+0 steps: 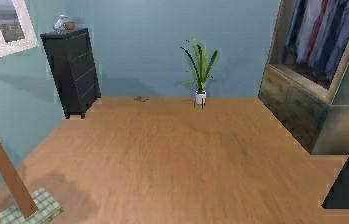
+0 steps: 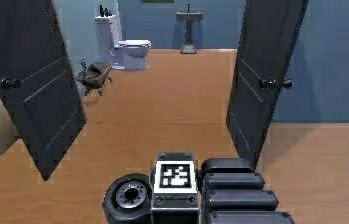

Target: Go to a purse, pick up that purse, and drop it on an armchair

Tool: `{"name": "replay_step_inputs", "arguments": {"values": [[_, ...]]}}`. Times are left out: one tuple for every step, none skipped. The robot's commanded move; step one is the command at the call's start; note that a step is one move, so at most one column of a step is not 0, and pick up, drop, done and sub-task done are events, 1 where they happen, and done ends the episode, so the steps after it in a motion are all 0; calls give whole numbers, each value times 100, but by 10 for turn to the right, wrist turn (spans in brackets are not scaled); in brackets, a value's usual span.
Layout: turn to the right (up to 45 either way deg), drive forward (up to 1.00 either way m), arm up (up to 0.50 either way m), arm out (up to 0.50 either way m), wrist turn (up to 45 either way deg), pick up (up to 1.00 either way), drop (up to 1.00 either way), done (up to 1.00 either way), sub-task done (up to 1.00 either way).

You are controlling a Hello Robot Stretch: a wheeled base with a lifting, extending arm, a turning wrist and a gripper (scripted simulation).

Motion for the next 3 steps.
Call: {"name": "replay_step_inputs", "arguments": {"values": [[30, 0, 0, 0, 0, 0, 0, 0, 0], [-450, 0, 0, 0, 0, 0, 0, 0, 0], [-450, 0, 0, 0, 0, 0, 0, 0, 0]]}}
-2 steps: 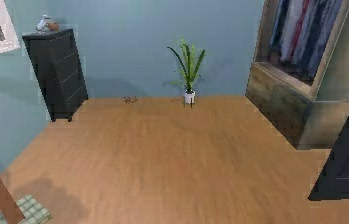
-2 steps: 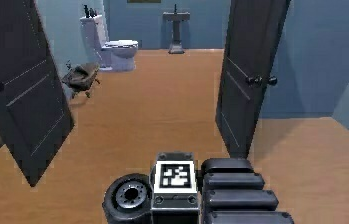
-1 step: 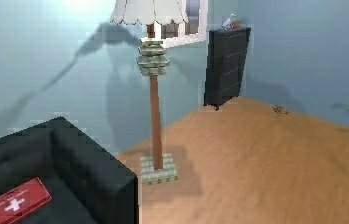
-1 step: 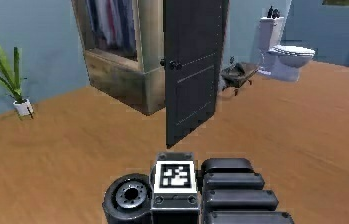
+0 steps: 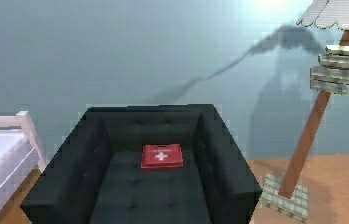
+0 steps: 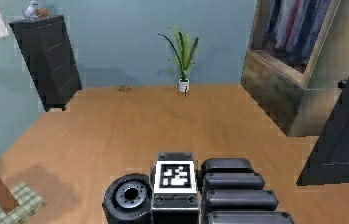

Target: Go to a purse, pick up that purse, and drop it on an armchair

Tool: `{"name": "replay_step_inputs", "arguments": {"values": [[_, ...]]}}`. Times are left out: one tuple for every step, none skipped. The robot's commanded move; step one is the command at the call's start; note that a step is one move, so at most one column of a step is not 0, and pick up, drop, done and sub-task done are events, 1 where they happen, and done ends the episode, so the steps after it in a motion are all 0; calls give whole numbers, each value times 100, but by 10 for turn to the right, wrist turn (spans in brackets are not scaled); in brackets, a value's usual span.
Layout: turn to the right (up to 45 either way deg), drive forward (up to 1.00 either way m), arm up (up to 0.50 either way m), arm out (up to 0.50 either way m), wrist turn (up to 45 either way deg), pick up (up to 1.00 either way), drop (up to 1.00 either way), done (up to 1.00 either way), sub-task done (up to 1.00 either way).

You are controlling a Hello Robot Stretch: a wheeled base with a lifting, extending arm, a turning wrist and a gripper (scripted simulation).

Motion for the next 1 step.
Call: {"name": "replay_step_inputs", "arguments": {"values": [[-120, 0, 0, 0, 0, 0, 0, 0, 0]]}}
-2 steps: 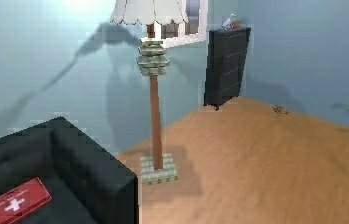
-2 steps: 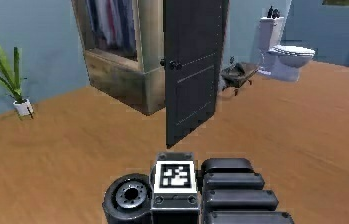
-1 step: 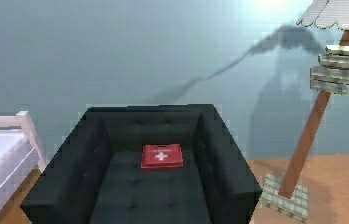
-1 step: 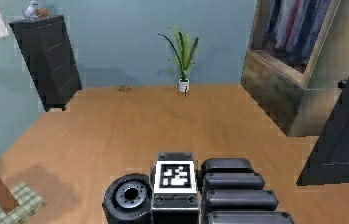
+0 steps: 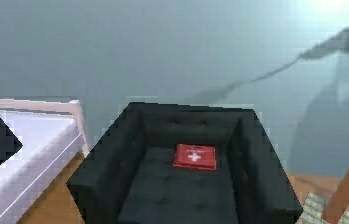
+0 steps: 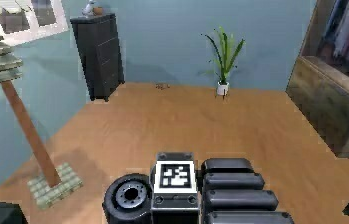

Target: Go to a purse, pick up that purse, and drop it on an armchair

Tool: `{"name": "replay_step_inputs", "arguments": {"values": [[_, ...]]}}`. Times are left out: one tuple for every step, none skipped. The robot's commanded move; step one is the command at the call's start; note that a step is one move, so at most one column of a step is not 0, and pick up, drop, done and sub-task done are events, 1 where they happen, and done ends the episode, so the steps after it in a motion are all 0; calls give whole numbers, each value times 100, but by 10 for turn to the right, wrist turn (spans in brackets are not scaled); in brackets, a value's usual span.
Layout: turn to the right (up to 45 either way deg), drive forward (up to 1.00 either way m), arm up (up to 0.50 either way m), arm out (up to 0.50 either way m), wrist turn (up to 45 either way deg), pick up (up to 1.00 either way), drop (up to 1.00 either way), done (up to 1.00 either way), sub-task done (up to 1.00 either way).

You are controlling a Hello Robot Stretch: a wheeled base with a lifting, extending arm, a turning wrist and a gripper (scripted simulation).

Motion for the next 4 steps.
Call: {"name": "replay_step_inputs", "arguments": {"values": [[450, 0, 0, 0, 0, 0, 0, 0, 0], [450, 0, 0, 0, 0, 0, 0, 0, 0], [150, 0, 0, 0, 0, 0, 0, 0, 0], [-450, 0, 0, 0, 0, 0, 0, 0, 0]]}}
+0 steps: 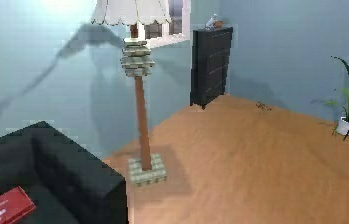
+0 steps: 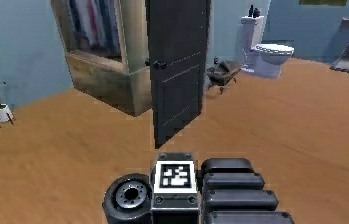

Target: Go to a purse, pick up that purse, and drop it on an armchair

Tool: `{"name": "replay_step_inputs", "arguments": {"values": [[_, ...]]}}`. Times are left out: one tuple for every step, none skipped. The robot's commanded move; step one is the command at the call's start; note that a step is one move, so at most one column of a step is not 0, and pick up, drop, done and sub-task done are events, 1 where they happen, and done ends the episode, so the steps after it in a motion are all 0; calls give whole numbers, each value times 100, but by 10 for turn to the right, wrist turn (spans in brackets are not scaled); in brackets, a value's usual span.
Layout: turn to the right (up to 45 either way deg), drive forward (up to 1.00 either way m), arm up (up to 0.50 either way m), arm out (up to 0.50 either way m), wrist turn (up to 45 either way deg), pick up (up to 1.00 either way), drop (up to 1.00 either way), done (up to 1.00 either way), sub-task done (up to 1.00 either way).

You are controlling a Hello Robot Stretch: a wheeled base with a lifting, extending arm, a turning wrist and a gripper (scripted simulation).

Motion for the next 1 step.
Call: {"name": "replay_step_inputs", "arguments": {"values": [[-450, 0, 0, 0, 0, 0, 0, 0, 0]]}}
